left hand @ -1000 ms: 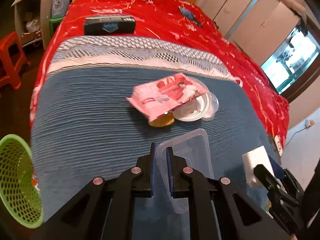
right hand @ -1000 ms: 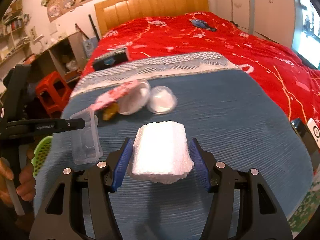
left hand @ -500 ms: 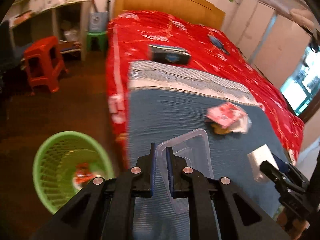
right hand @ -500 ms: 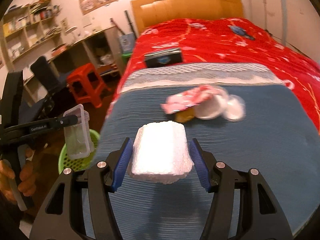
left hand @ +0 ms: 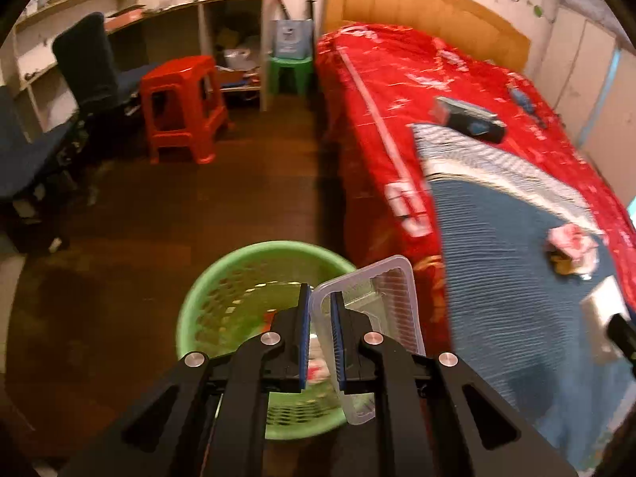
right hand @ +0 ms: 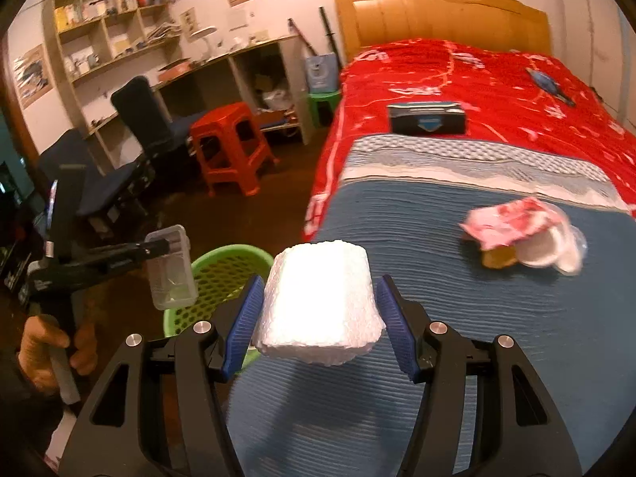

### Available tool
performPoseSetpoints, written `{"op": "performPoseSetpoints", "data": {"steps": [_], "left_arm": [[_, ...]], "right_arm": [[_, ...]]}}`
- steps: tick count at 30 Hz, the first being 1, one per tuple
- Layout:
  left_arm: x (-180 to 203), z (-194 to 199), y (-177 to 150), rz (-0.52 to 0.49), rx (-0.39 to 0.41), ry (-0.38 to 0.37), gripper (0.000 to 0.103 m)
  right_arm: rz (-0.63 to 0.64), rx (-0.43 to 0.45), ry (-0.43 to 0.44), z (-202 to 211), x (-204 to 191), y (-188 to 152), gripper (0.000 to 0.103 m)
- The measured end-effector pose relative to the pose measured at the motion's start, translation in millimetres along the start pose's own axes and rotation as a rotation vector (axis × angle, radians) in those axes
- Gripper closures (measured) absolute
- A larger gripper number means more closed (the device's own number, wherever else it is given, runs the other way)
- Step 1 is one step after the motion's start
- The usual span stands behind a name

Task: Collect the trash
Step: 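Carry the foam block and clear tray to the basket and open both tools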

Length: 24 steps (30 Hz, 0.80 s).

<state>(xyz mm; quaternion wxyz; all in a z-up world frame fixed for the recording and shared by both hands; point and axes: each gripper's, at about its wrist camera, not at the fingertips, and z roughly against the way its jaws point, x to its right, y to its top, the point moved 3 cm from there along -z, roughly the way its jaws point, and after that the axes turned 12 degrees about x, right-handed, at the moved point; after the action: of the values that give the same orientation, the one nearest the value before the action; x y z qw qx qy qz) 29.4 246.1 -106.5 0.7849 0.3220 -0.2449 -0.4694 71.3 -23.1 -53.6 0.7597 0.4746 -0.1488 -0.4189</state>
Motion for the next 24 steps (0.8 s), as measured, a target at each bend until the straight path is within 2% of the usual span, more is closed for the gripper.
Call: {"op": "performPoseSetpoints", "data": {"steps": [6,9,11,16,24], "left_arm": [[-30.5,-15.1,-8.5,0.022,-0.034,0.059,0.092],[-43.5,-19.6,-12.4,0.038,-0.049,0.075,0.083],[-50.5,-18.5,-14.7,0.049,-0.046,0.091,0.067],[-66.2,-13.2,-19.5,0.073,-0.041,0.118,0.057],[-93.3,-0.4,-21.2,0.13,-0.024,0.149,0.051]], "right_arm": [[0.026,-0.031,0.038,-21.2,-28.7,0.7,0.044],[0.029,-0.047,0.056,-32.2,-40.5,0.7,0.044],[0.03,-0.059,0.071,-40.7,-48.4,1.1,0.044],[0.043,-0.084,0.103,-59.5,-69.1,-1.2,0.044],[0.039,-0.136,0.173,-92.0,-106.4,-6.5,0.043]]}}
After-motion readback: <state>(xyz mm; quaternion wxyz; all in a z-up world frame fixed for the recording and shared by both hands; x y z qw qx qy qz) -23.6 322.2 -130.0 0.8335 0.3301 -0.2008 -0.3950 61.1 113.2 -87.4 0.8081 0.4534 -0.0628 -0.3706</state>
